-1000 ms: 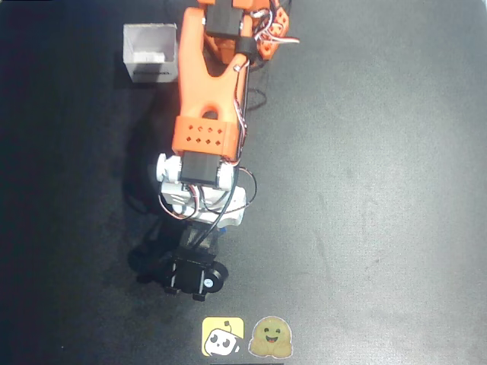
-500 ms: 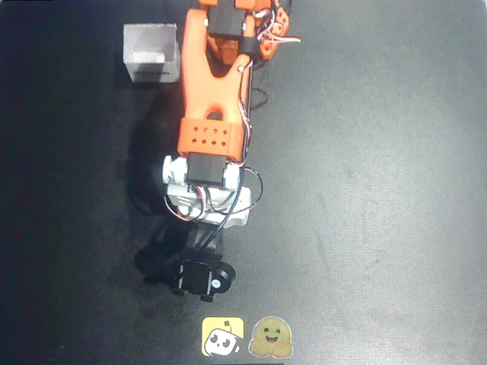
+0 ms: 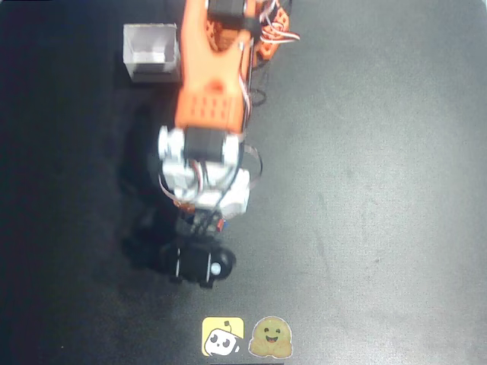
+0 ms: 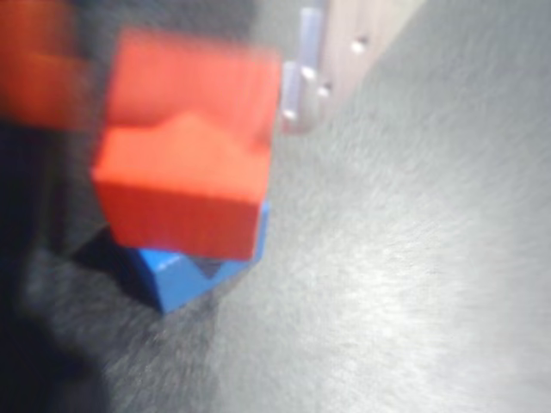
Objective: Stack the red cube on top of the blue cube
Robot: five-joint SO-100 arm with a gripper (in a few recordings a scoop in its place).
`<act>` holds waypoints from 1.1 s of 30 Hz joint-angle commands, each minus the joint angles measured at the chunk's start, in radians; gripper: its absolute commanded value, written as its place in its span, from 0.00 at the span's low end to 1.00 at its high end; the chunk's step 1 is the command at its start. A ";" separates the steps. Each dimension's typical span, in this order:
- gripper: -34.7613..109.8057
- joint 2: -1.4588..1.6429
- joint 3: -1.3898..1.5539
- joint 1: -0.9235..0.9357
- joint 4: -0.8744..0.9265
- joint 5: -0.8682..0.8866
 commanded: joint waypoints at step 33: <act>0.24 1.542 1.531 -0.112 -0.509 -0.072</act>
